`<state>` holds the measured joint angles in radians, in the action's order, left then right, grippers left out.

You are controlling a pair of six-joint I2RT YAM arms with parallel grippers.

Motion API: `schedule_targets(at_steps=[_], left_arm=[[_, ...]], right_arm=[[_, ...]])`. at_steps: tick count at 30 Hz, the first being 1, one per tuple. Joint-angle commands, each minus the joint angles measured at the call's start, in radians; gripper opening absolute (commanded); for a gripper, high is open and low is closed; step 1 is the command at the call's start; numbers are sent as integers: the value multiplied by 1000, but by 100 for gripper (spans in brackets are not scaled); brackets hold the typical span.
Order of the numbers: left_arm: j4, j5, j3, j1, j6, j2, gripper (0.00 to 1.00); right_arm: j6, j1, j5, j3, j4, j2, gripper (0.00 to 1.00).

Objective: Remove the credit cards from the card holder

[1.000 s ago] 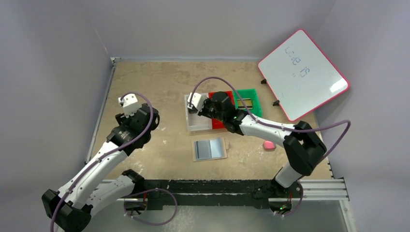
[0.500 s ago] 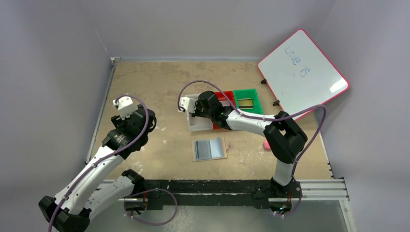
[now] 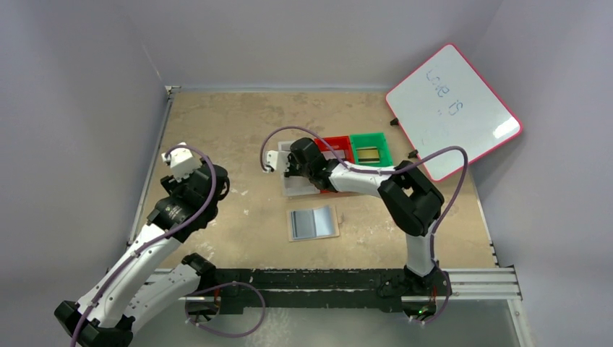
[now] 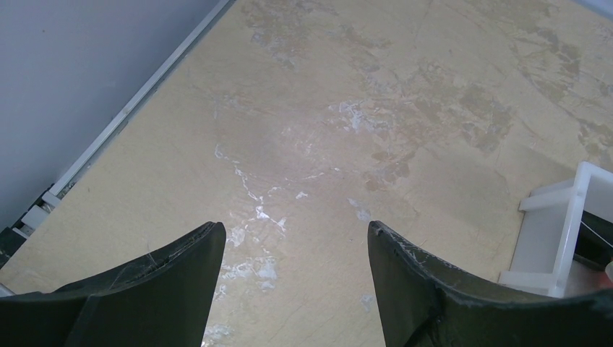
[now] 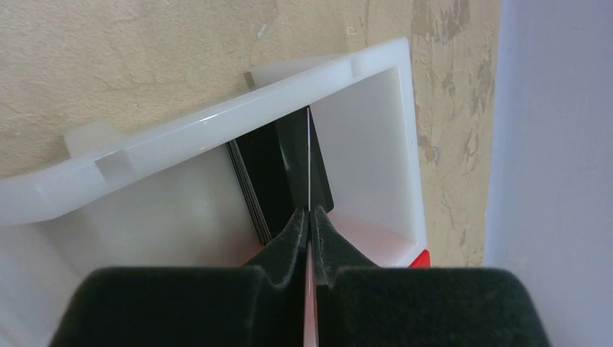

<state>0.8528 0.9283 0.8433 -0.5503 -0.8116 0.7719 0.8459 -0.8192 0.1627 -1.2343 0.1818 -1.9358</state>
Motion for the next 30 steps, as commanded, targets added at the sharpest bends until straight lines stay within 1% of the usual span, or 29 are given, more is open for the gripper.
schedule_targets(at_steps=[1,5,7,12,16,18,20,24,26,30], left_arm=[[-9,26,33,4,-12,-2,72],[-9,25,32,4,-11,0,72],[-9,24,31,5,-12,-1,72],[-12,18,31,4,-8,8,72],[-12,15,32,4,-5,16,72],[-11,13,33,4,-5,18,72],[-15,10,31,4,-3,20,72],[-16,6,30,4,-1,24,72],[-17,4,30,4,1,27,72],[-18,-1,29,4,4,34,72]], right_arm=[[57,1,34,-56,44,-10,3],[76,1,42,-61,49,-34,4],[82,0,35,-60,48,-40,7],[98,0,-10,-56,22,-42,10],[111,0,-62,-55,-14,-38,18],[113,2,-57,-49,-12,-37,21],[115,2,-54,-47,-13,-36,26],[109,2,-49,-49,-15,-36,31],[101,2,-50,-51,-12,-35,37],[96,3,-41,-50,8,-38,40]])
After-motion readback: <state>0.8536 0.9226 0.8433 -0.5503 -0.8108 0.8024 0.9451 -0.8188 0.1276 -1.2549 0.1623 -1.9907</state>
